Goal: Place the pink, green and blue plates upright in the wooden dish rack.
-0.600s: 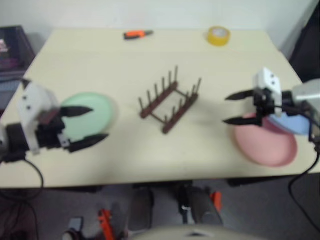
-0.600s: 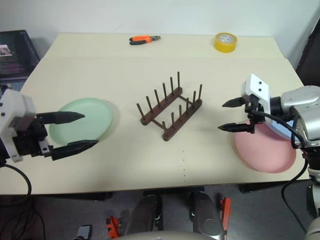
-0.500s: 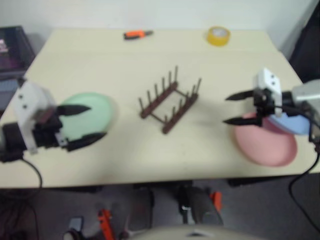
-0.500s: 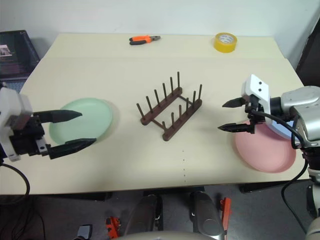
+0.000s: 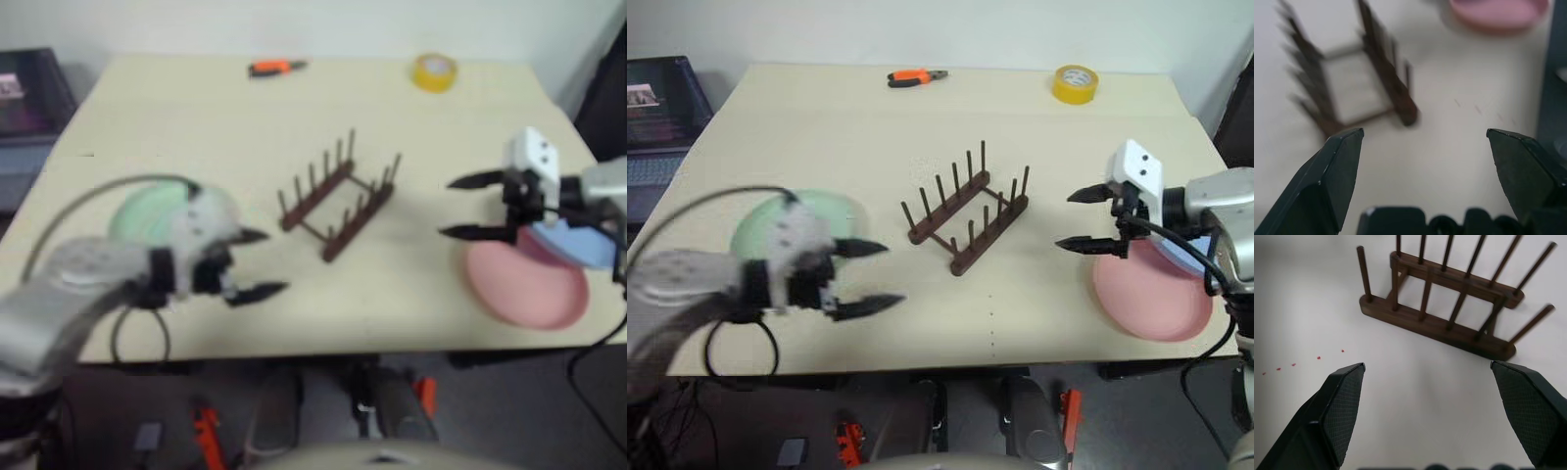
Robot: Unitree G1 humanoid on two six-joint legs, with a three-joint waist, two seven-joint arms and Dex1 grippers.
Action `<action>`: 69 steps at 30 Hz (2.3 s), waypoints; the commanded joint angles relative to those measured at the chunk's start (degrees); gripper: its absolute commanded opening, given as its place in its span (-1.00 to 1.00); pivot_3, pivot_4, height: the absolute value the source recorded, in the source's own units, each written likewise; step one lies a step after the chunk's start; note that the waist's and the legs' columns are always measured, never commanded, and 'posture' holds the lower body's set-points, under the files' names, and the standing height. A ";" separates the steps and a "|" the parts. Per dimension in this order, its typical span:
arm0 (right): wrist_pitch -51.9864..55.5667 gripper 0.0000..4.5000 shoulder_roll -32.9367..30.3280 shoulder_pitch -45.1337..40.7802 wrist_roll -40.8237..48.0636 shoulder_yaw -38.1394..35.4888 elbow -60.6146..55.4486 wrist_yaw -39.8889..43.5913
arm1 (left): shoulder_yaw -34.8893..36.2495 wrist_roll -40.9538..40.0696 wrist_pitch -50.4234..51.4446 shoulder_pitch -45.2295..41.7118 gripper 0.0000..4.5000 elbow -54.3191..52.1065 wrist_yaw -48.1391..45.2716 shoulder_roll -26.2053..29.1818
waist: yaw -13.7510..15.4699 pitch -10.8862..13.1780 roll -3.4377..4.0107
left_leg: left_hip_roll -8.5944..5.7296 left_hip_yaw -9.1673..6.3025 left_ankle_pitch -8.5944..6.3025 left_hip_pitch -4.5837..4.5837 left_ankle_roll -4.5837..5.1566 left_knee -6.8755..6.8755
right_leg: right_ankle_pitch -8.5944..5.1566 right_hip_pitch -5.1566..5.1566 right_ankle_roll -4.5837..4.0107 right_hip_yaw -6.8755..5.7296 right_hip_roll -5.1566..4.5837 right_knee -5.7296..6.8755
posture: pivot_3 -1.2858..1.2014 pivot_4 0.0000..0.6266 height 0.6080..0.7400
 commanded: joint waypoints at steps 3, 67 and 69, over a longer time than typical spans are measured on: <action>2.30 1.00 -1.35 2.73 2.76 -5.02 -6.63 -3.31 | -12.54 7.93 0.03 -7.37 0.96 2.08 7.14 -9.10 | 0.02 -0.01 0.00 | -0.01 -0.02 0.00 0.01 0.00 0.03 | 0.01 0.02 0.02 -0.06 0.05 0.03 | 0.03 -0.52 1.00; 9.59 1.00 -6.16 11.40 9.06 -12.27 -20.21 -14.08 | -31.02 38.50 -30.87 -37.78 -0.55 67.32 -3.17 -47.43 | 0.77 -0.09 0.10 | -0.11 -0.11 -0.08 -0.51 0.14 0.93 | 0.18 0.05 0.21 -0.15 -0.02 0.00 | 0.03 -0.52 1.00; 9.77 1.00 -6.41 11.81 9.28 -12.69 -20.46 -14.20 | -31.20 39.45 -31.58 -37.98 -0.55 68.00 -3.57 -47.22 | 0.76 -0.09 0.10 | -0.10 -0.11 -0.08 -0.50 0.14 0.93 | 0.17 0.06 0.20 -0.15 -0.03 -0.01 | 0.03 -0.52 1.00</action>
